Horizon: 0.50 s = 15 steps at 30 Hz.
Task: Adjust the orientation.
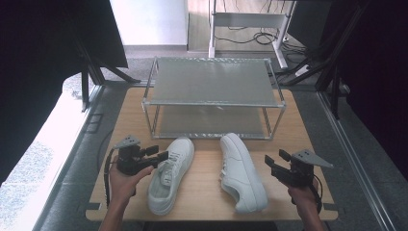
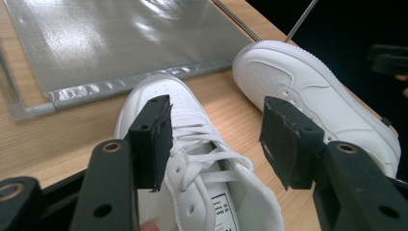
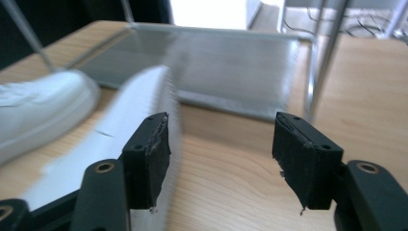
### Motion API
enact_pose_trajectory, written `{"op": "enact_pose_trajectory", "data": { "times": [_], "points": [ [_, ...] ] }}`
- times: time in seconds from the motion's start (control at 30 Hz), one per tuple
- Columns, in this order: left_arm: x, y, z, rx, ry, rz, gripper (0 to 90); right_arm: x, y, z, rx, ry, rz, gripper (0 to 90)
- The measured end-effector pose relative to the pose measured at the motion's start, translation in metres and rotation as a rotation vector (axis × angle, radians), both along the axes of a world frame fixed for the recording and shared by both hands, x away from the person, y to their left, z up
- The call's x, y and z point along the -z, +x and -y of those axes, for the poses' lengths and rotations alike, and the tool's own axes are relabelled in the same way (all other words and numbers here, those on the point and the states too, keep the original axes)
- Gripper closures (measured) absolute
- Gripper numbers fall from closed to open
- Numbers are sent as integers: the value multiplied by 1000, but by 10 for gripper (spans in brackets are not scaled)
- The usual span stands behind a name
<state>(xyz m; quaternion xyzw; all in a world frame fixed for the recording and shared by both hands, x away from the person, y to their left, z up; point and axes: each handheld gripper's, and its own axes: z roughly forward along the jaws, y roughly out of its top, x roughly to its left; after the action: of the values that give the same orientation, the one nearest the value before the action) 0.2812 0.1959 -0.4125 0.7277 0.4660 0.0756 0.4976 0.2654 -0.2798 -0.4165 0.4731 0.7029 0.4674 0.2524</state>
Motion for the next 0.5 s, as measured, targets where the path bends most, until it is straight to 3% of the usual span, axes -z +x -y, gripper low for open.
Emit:
{"op": "enact_pose_trajectory", "data": {
  "times": [0.17, 0.23, 0.4, 0.5],
  "points": [
    [3, -2, 3, 1, 0, -14, 445, -19, -12, -21, -108, -36, 17, 567],
    [5, -3, 3, -10, -25, -29, 444, -23, -15, -28, -144, -67, 21, 643],
    [10, -5, 8, 0, -18, -42, 440, -25, -18, -42, -220, -106, 3, 768],
    [14, -6, 11, 4, -13, -56, 438, -18, -18, -61, -290, -166, -29, 854]
  ]
}}
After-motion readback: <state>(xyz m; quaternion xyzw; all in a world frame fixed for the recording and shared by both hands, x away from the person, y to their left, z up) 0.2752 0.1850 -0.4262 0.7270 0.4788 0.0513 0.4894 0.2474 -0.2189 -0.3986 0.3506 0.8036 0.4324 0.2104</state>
